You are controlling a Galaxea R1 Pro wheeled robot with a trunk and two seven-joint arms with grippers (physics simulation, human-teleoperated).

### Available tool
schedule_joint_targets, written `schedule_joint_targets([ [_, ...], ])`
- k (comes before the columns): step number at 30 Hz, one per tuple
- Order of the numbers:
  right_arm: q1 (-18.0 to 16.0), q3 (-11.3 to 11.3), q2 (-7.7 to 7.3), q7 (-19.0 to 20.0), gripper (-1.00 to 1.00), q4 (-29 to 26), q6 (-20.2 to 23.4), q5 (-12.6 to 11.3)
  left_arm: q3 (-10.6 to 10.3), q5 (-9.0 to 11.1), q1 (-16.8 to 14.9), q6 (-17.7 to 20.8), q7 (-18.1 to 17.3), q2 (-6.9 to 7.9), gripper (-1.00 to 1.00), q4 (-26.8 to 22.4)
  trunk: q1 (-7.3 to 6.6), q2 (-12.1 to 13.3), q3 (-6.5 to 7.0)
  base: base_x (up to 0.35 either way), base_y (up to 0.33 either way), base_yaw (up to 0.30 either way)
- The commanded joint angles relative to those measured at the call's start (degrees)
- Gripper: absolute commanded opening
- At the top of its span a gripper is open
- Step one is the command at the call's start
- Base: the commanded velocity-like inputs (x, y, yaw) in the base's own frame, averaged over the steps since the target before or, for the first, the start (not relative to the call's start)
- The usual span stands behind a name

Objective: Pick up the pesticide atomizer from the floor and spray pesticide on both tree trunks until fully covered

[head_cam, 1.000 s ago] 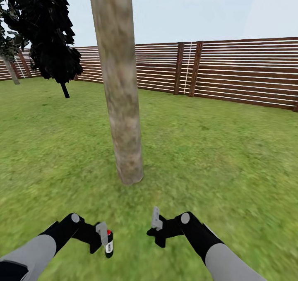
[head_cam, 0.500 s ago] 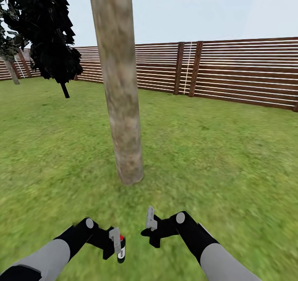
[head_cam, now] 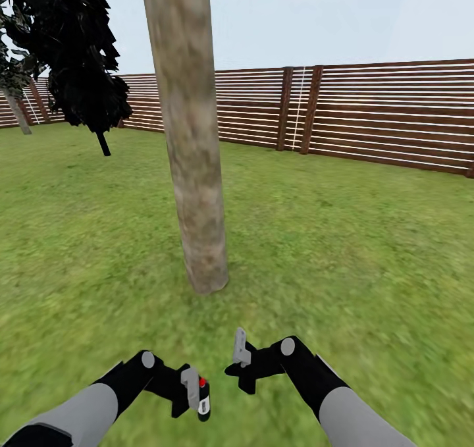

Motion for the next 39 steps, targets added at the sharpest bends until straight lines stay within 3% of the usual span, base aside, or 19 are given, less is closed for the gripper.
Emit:
schedule_joint_targets([
  [1,0.0,0.0,0.00,0.0,-1.00,0.0,0.0,0.0,0.0,0.0,0.0,0.0,0.0,-0.28,-1.00,0.0,0.00,0.0,0.00,0.000,0.000,0.000],
  [6,0.0,0.0,0.03,0.0,-1.00,0.0,0.0,0.0,0.0,0.0,0.0,0.0,0.0,-1.47,-1.00,-0.1,0.00,0.0,0.00,0.000,0.000,0.000],
  [28,0.0,-0.1,-0.01,-0.1,-1.00,0.0,0.0,0.1,0.1,0.6,0.0,-2.3,-0.4,-2.06,-1.00,-0.4,0.00,0.0,0.00,0.000,0.000,0.000],
  [33,0.0,-0.1,-0.01,-0.1,-1.00,0.1,0.0,0.1,0.3,0.5,0.0,-2.3,-0.4,-3.16,-1.00,-0.4,0.00,0.0,0.00,0.000,0.000,0.000],
  [39,0.0,-0.1,-0.01,-0.1,-1.00,0.0,0.0,0.1,0.6,0.6,0.0,-2.2,-0.4,-3.27,-1.00,-0.5,0.00,0.0,0.00,0.000,0.000,0.000],
])
